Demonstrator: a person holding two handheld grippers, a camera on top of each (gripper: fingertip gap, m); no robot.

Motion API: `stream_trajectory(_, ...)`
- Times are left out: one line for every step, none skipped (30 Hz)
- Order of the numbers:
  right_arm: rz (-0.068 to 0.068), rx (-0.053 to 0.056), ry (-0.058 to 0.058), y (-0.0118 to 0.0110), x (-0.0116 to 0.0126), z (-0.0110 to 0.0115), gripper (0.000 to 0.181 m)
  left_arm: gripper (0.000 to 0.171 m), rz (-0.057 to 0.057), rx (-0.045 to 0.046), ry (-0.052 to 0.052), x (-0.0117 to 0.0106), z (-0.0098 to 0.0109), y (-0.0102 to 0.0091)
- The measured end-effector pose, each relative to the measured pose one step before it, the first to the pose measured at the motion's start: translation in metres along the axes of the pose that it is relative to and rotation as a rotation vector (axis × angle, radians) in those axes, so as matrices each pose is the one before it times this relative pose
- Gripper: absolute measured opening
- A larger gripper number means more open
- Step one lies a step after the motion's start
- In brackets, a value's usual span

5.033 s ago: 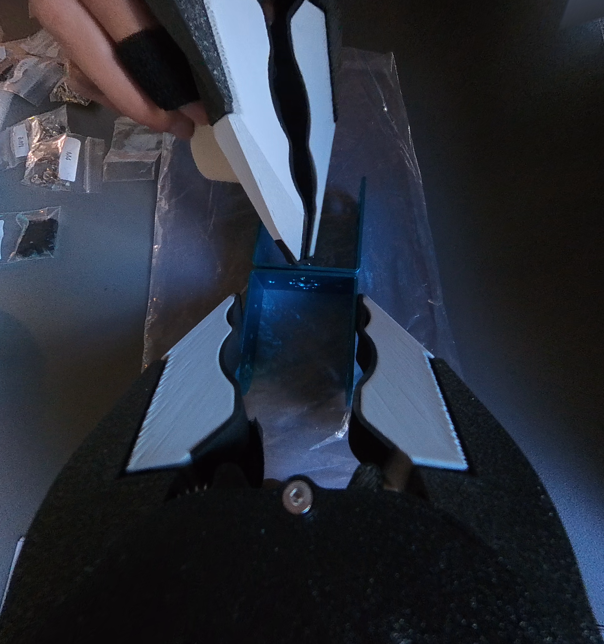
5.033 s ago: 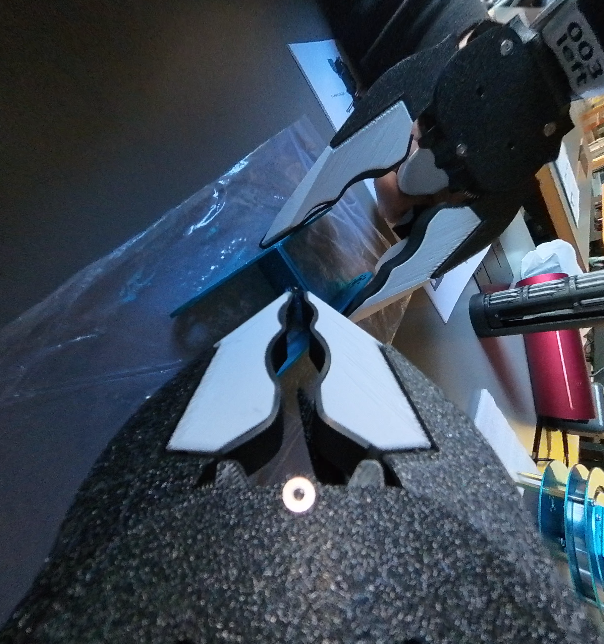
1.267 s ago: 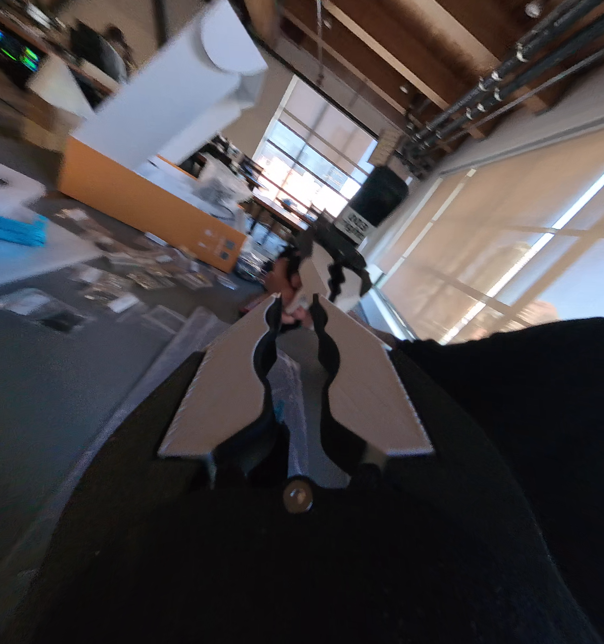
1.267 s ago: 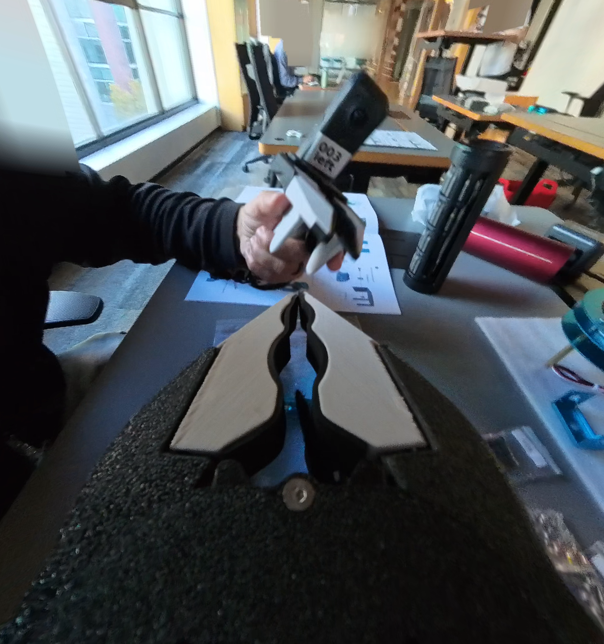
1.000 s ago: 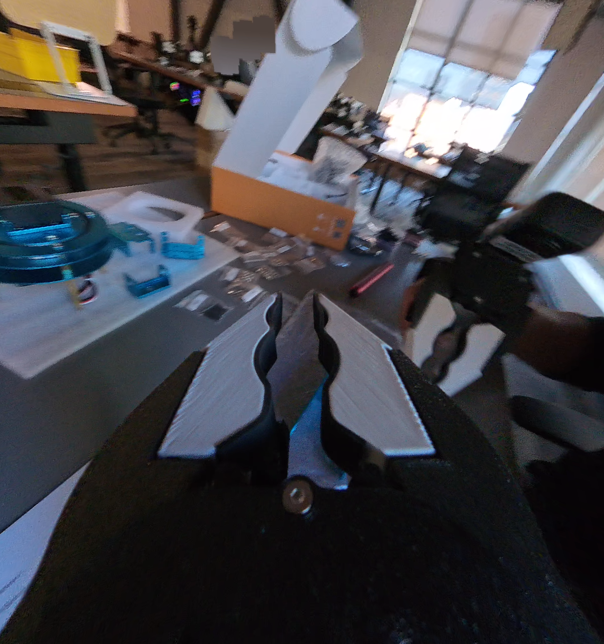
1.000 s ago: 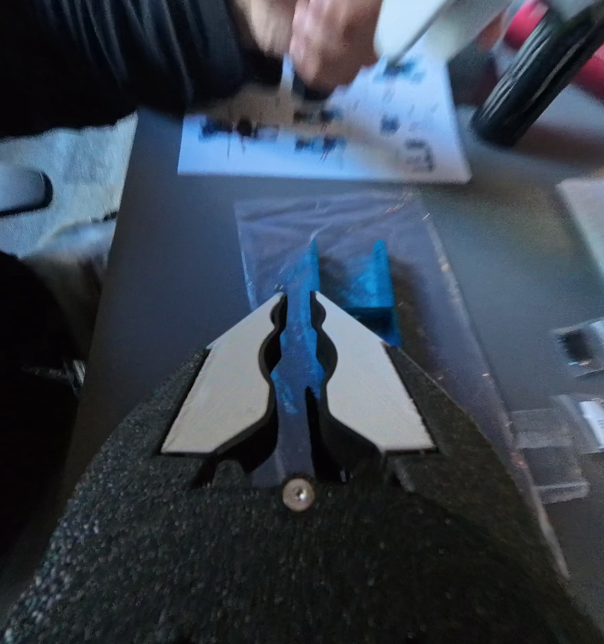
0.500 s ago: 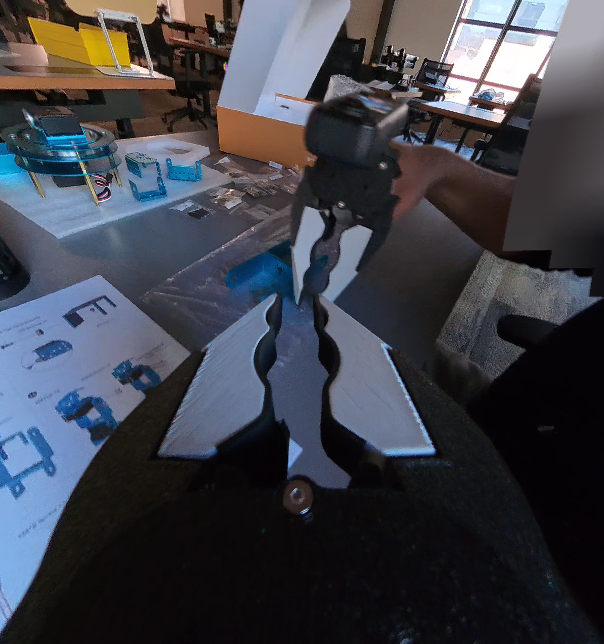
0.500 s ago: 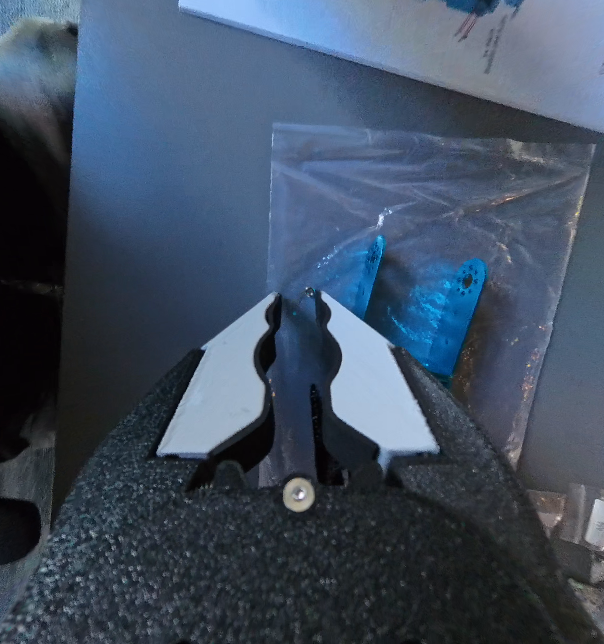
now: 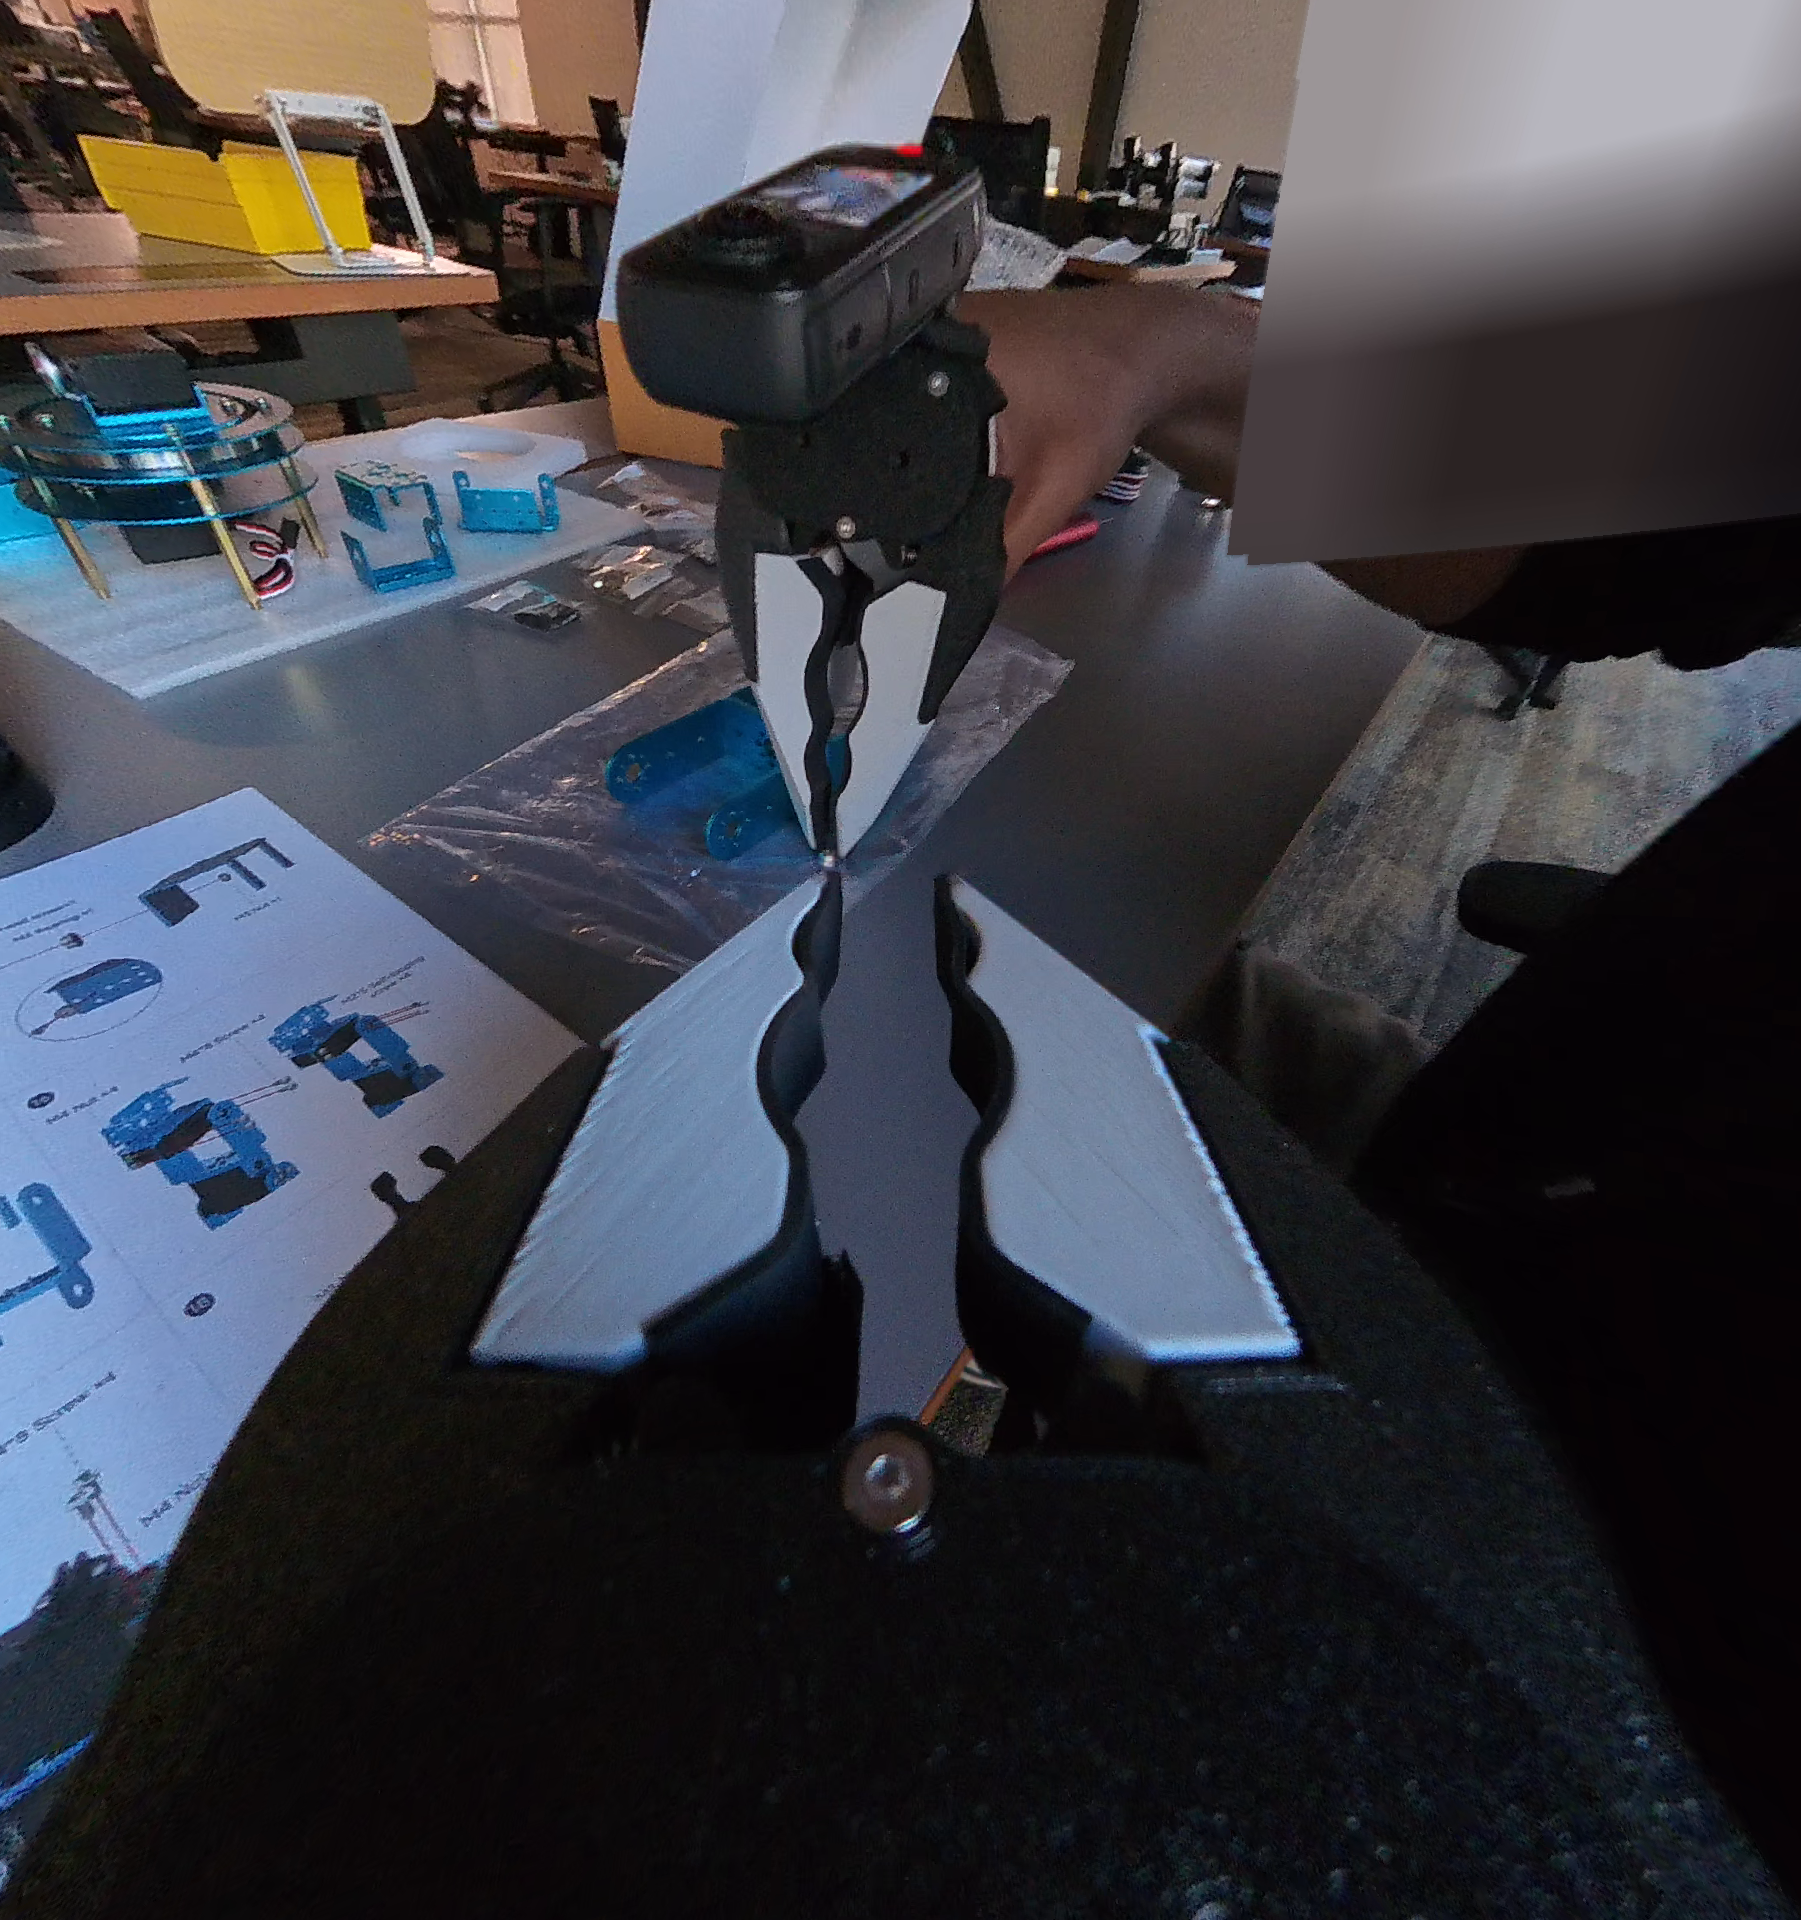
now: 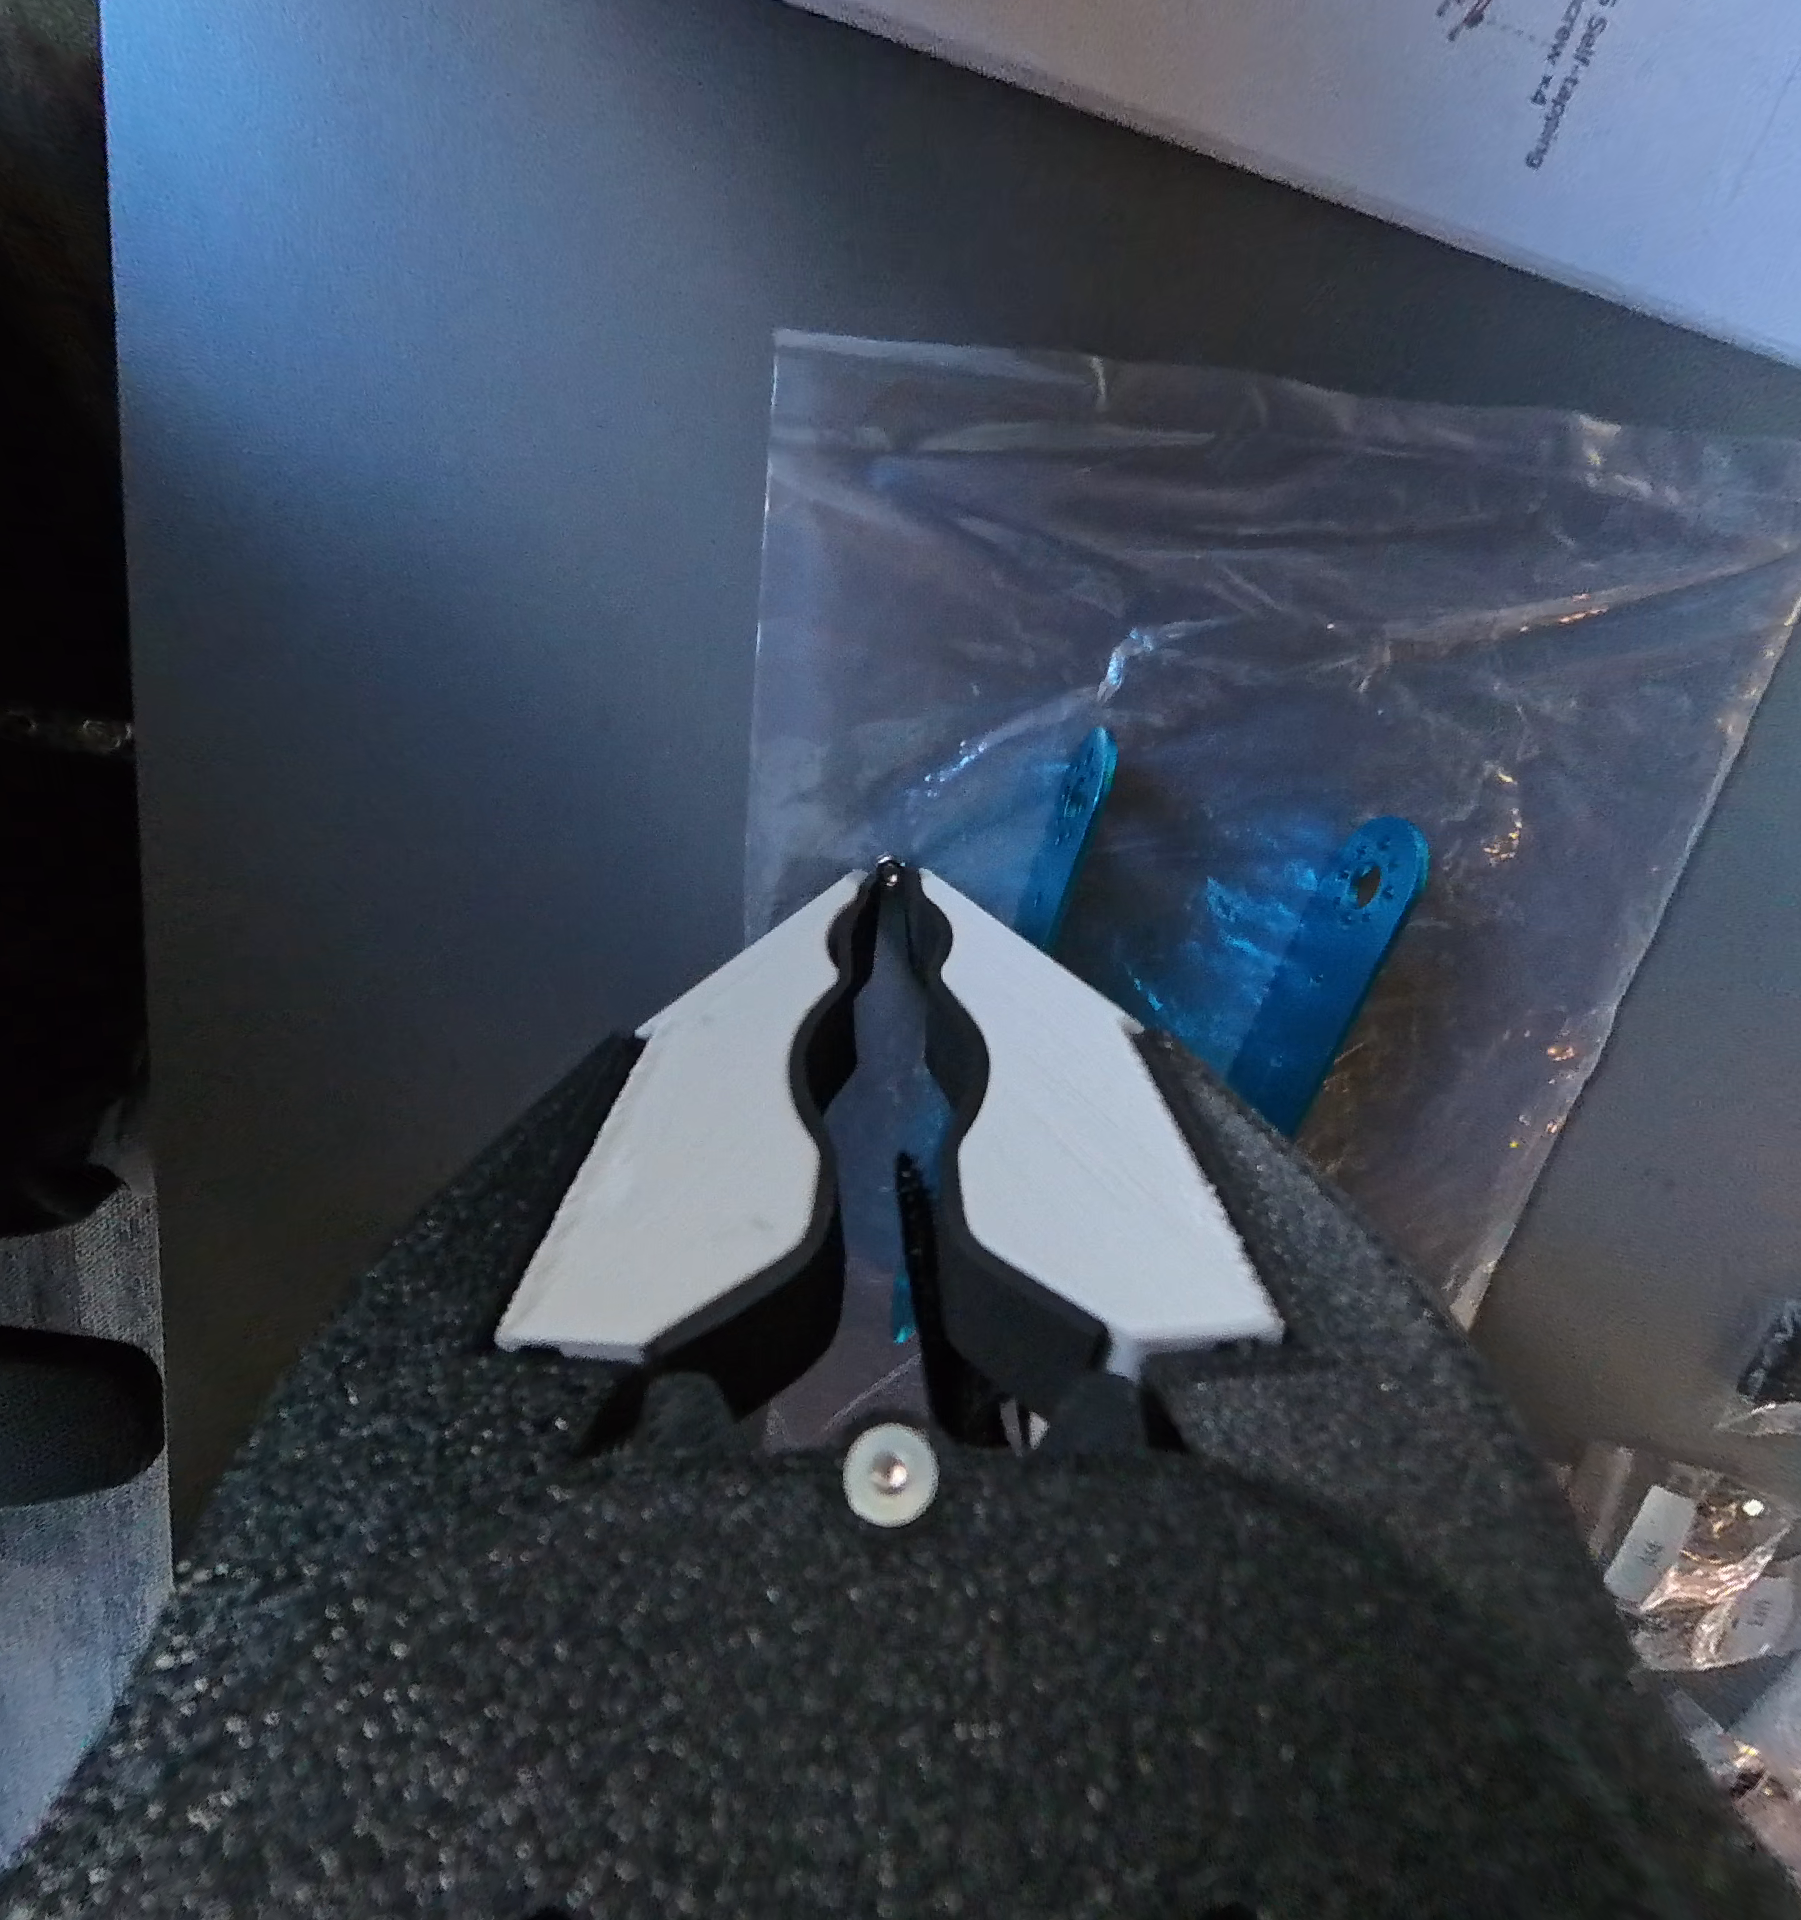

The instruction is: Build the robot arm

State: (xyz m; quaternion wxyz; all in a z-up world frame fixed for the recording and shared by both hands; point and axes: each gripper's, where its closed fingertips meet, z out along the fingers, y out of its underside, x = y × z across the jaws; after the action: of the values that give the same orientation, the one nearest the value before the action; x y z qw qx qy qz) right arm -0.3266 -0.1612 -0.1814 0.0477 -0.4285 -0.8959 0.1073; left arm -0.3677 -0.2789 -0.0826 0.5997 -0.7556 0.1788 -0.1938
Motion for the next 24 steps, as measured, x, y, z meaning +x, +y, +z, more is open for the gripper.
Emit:
stream_trajectory(-0.0033, 0.0044, -0.0031, -0.00101, 0.00004, -0.00001, 0.004, 0.017, 0.0074, -0.00627, -0.0168, -0.00249, 0.00212, 0.00168)
stream_trajectory(-0.0007, 0.0192, -0.0071, -0.00245, -0.00090, -0.00008, 0.004, 0.017, 0.0135, -0.00358, -0.0231, -0.00319, 0.00190, 0.00129)
stream_trajectory(0.0055, 0.0163, -0.0082, -0.00125, -0.00063, -0.00041, 0.004, 0.017, 0.0182, -0.00398, -0.0230, -0.00298, 0.00207, 0.00159)
stream_trajectory(0.0073, 0.0181, -0.0064, -0.00058, -0.00026, -0.00100, 0.004, 0.017, 0.0197, -0.01026, -0.0208, -0.00254, 0.00241, 0.00256)
stream_trajectory(0.0097, 0.0298, -0.0101, -0.00162, -0.00073, -0.00142, 0.004, 0.017, 0.0242, -0.01424, -0.0217, -0.00210, 0.00267, 0.00279)
stream_trajectory(0.0103, 0.0313, -0.0035, -0.00160, 0.00068, -0.00218, 0.004, 0.018, 0.0348, -0.01402, -0.0221, -0.00124, 0.00283, 0.00261)
stream_trajectory(0.0086, 0.0383, -0.0056, -0.00195, 0.00049, -0.00296, 0.004, 0.018, 0.0490, -0.00918, -0.0229, -0.00035, 0.00265, 0.00134)
stream_trajectory(0.0115, 0.0563, -0.0291, -0.00453, -0.00272, -0.00388, 0.004, 0.019, 0.0605, -0.00129, -0.0272, -0.00019, 0.00270, -0.00017)
stream_trajectory(0.0173, 0.0673, -0.0341, -0.00648, -0.00251, -0.00458, 0.000, 0.019, 0.0747, -0.00499, -0.0224, 0.00115, 0.00330, -0.00007)
stream_trajectory(0.0210, 0.0659, -0.0323, -0.00648, -0.00135, -0.00440, 0.000, 0.021, 0.0914, -0.00442, -0.0249, 0.00164, 0.00388, -0.00072)
stream_trajectory(0.0206, 0.0655, -0.0453, -0.00708, -0.00304, -0.00394, 0.000, 0.023, 0.1023, 0.00108, -0.0280, 0.00171, 0.00464, -0.00126)
stream_trajectory(0.0169, 0.0635, -0.0335, -0.00705, -0.00110, -0.00314, 0.000, 0.023, 0.0883, -0.00147, -0.0301, 0.00089, 0.00589, -0.00079)
stream_trajectory(0.0119, 0.0279, -0.0017, -0.00174, 0.00388, -0.00155, 0.000, 0.024, 0.0694, -0.02666, -0.0193, 0.00072, 0.00698, 0.00340)
stream_trajectory(0.0063, -0.0162, 0.0422, 0.00450, 0.01000, -0.00077, 0.000, 0.026, 0.0654, -0.05649, -0.0132, -0.00048, 0.00578, 0.00877)
stream_trajectory(-0.0027, -0.0294, 0.0501, 0.00574, 0.00882, 0.00007, 0.000, 0.027, 0.0427, -0.05285, -0.0090, -0.00218, 0.00312, 0.01017)
stream_trajectory(-0.0094, -0.0065, 0.0185, 0.00103, 0.00055, 0.00088, 0.000, 0.028, 0.0037, -0.03153, 0.0053, -0.00154, 0.00092, 0.00802)
stream_trajectory(-0.0117, 0.0031, 0.0166, -0.00279, -0.00294, 0.00135, 0.004, 0.028, -0.0243, -0.00474, 0.0155, -0.00021, -0.00078, 0.00392)
stream_trajectory(-0.0248, -0.0091, 0.0232, -0.00234, -0.00426, 0.00321, 0.008, 0.028, -0.0285, 0.01042, 0.0247, 0.00208, -0.00236, 0.00089)
stream_trajectory(-0.0415, -0.0293, 0.0214, 0.00079, -0.00581, 0.00495, 0.011, 0.028, -0.0247, 0.00779, 0.0191, 0.00206, -0.00276, 0.00002)
stream_trajectory(-0.0491, -0.0409, 0.0290, 0.00303, -0.00391, 0.00499, 0.011, 0.028, -0.0180, 0.00522, -0.0005, -0.00030, -0.00240, -0.00075)
stream_trajectory(-0.0416, -0.0341, 0.0461, 0.00276, 0.00057, 0.00402, 0.010, 0.028, -0.0107, 0.00420, -0.0094, -0.00121, -0.00246, -0.00120)
stream_trajectory(-0.0298, -0.0331, 0.0254, 0.00351, -0.00004, 0.00326, 0.010, 0.028, -0.0073, 0.00048, -0.0018, 0.00028, -0.00227, -0.00090)
stream_trajectory(-0.0155, -0.0295, -0.0099, 0.00344, -0.00298, 0.00279, 0.012, 0.028, -0.0081, -0.00025, 0.0040, 0.00118, -0.00200, -0.00084)
stream_trajectory(0.0017, -0.0117, -0.0151, 0.00075, -0.00144, 0.00187, 0.013, 0.027, -0.0085, 0.00478, -0.0013, 0.00044, -0.00175, -0.00146)
